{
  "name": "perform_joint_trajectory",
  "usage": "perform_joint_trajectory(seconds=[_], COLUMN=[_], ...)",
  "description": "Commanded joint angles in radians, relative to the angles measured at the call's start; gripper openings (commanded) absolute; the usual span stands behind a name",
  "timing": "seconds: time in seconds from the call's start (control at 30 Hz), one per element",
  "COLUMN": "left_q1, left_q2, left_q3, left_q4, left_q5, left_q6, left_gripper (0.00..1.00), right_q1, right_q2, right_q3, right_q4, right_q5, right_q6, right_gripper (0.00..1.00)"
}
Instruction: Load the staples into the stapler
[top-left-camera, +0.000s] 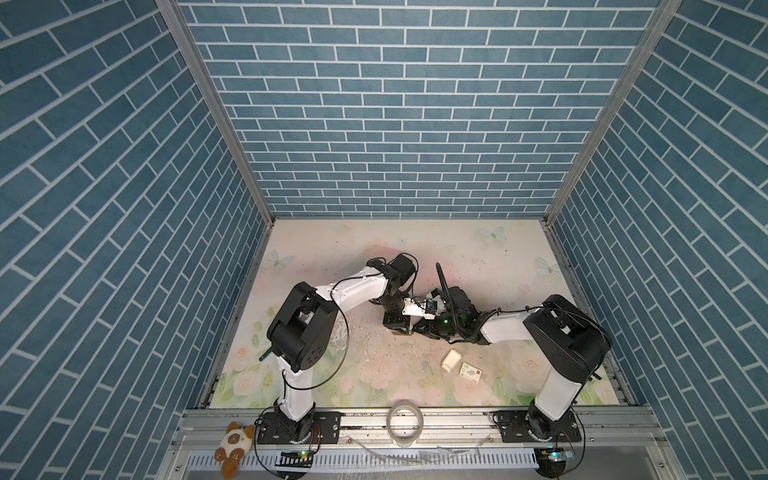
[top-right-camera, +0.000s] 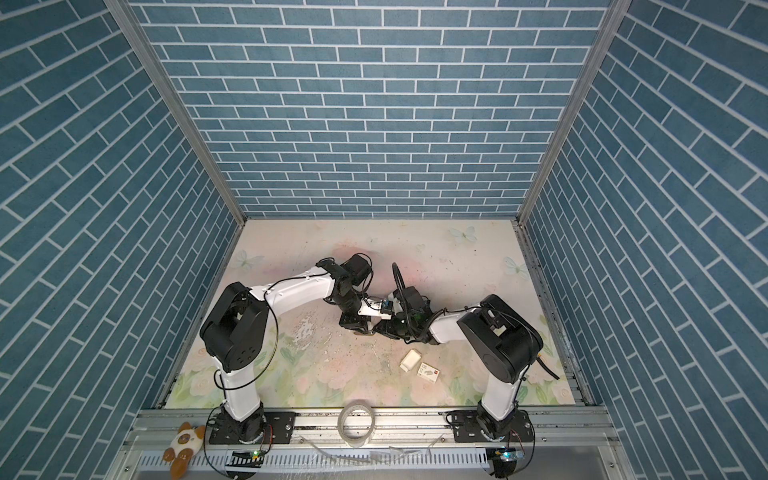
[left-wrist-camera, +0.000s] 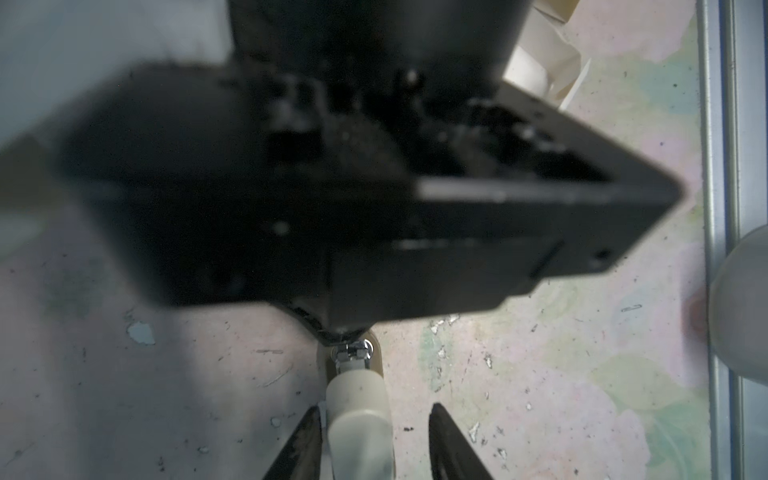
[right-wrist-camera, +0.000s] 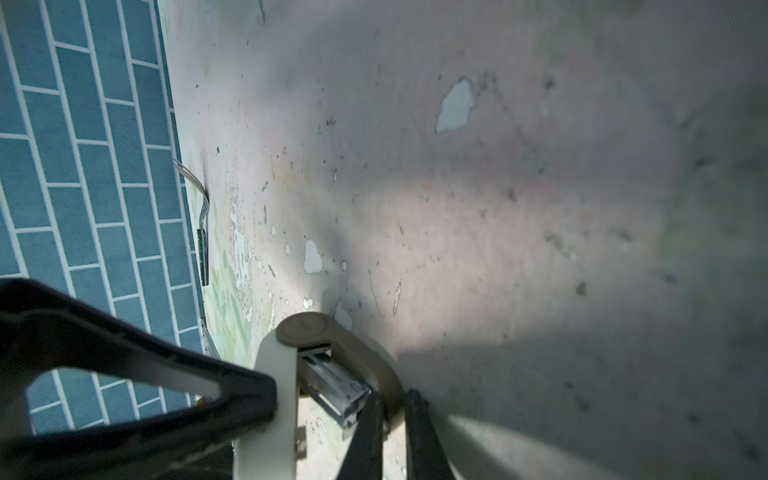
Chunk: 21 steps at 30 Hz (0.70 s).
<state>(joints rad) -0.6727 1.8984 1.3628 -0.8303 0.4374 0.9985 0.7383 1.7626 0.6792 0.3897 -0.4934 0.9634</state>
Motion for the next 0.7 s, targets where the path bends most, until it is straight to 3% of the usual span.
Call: perform_joint_trajectory(seconds=[0.0,0.2,0.37,0.67], left_q1=[-0.01,-0.021,-0.031,-0.039], left_q2=[0.001,0.0,0.008,0.037], left_q3=[-0.008,-0.021,-0.019,-0.006], left_q4=[-0.003,0.017,0.01,-0.004], left_q5=[-0.012,-0.033,-0.035,-0.07], left_q6=[-0.013,-0.018,-0.019,-0.021], left_gripper=[0.42,0.36,0.24,0.18], right_q1=[-0.007,-0.012,-0.017,-0.04], right_q2=[0.018,0.023,0.021,-0.083], right_q3=[-0.028,-0.036,-0.045,-0.051], right_q4=[0.001,0.026,0.035,-0.054], right_q5=[0.01,0.004,0.008,0.067], right_q6=[0.008,0.012,0.019,0.002], right_gripper=[0.14,0.14,0.14,0.14])
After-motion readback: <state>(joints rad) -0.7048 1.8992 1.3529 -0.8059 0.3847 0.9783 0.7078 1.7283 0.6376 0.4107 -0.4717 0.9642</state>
